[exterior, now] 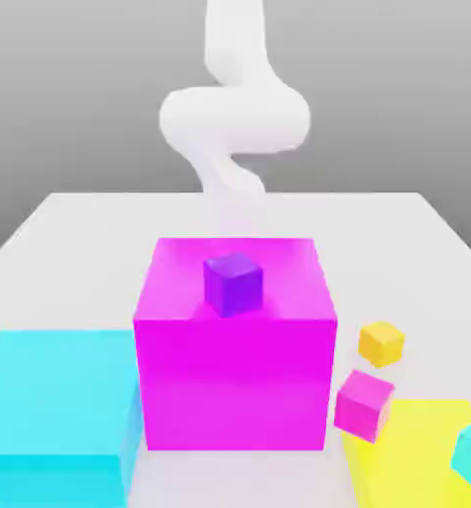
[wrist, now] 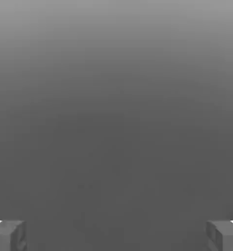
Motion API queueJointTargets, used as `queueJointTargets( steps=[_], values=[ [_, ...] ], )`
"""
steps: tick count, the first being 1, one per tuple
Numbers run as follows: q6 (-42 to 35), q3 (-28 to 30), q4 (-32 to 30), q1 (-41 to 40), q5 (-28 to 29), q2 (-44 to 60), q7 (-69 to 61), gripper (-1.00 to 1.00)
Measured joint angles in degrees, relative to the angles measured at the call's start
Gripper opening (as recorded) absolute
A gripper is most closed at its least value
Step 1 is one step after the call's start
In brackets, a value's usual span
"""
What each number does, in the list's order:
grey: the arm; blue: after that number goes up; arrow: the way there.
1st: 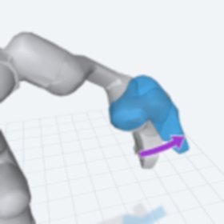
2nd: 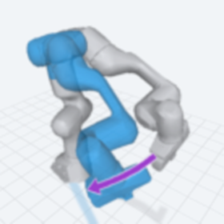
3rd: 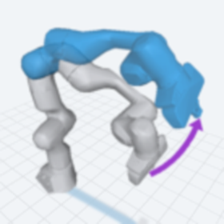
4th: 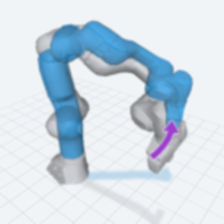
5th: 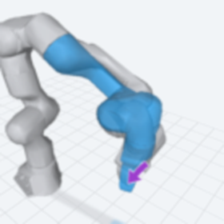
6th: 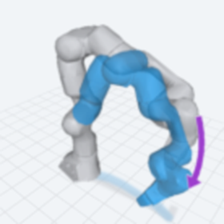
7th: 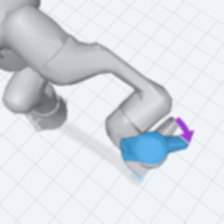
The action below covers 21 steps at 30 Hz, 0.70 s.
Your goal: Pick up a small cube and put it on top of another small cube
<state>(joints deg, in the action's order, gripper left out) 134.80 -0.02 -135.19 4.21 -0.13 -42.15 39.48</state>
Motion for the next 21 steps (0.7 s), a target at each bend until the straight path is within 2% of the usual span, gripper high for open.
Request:
queueJointTargets(
  steps=[21],
  values=[
    [25.6,-1.6,-28.8,34.7,-0.9,31.1,-53.6,0.00]
  ],
)
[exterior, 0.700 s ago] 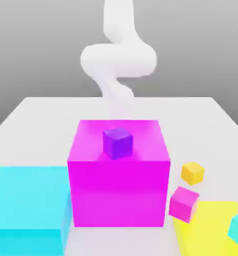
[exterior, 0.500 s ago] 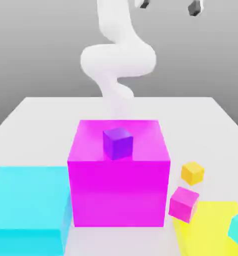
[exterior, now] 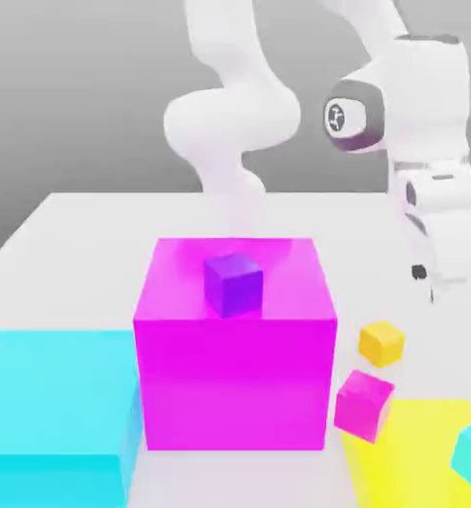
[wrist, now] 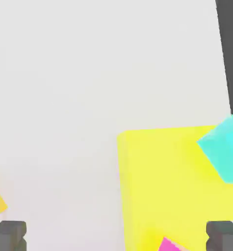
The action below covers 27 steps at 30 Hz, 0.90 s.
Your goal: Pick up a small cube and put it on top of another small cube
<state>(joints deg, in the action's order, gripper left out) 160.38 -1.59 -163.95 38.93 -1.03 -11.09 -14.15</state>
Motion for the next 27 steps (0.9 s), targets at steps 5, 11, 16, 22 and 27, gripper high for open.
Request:
queueJointTargets(
  steps=[5,11,16,22,27],
  values=[
    [6.4,-2.2,-5.5,5.1,0.2,7.8,-10.4,0.00],
    [16.5,0.5,-4.0,7.4,3.6,20.0,-9.0,0.00],
    [19.6,1.5,-3.3,8.4,3.8,23.9,-8.9,-1.00],
    [17.4,0.9,-3.8,7.8,3.8,21.3,-9.0,-1.00],
    [9.1,-0.4,-5.5,7.2,1.2,11.2,-10.8,-1.00]
  ],
)
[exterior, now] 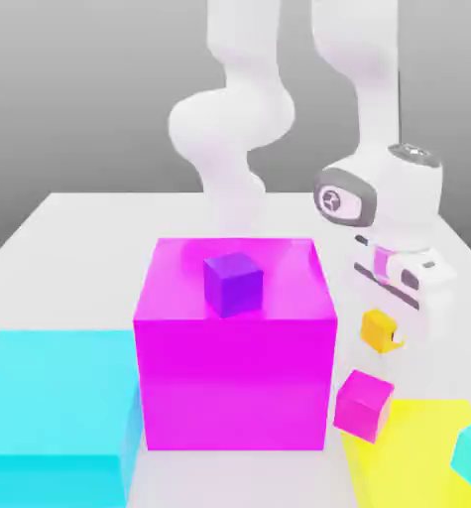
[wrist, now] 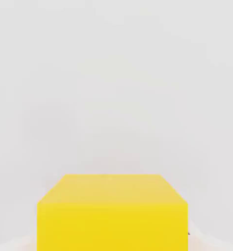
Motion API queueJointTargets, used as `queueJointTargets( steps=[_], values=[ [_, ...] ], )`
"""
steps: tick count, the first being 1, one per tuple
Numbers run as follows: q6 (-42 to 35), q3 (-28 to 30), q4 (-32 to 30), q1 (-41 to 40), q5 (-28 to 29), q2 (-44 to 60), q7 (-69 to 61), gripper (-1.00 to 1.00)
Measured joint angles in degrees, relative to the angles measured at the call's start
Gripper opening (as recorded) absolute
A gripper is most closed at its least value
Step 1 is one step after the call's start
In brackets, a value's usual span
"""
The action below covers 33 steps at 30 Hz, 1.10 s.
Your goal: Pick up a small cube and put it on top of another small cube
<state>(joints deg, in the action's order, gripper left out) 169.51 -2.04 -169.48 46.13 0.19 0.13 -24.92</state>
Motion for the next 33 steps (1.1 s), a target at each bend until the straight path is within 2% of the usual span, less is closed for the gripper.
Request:
queueJointTargets(
  steps=[2,4,13,25,28,29,33],
  values=[
    [-3.3,0.1,0.3,-0.2,-0.2,-2.9,0.9,-1.00],
    [-6.1,0.4,3.3,-1.5,0.5,-2.7,5.0,-1.00],
    [-18.4,3.4,21.2,-5.3,1.5,3.2,26.3,-1.00],
    [-34.6,9.4,45.4,-8.6,-2.3,11.0,51.6,-1.00],
    [-31.0,9.8,46.5,-9.1,-3.7,15.7,53.0,-1.00],
    [-29.1,9.7,46.3,-9.2,-4.1,17.3,52.9,1.00],
    [-29.1,9.7,46.3,-9.2,-4.1,17.3,52.9,1.00]
  ],
)
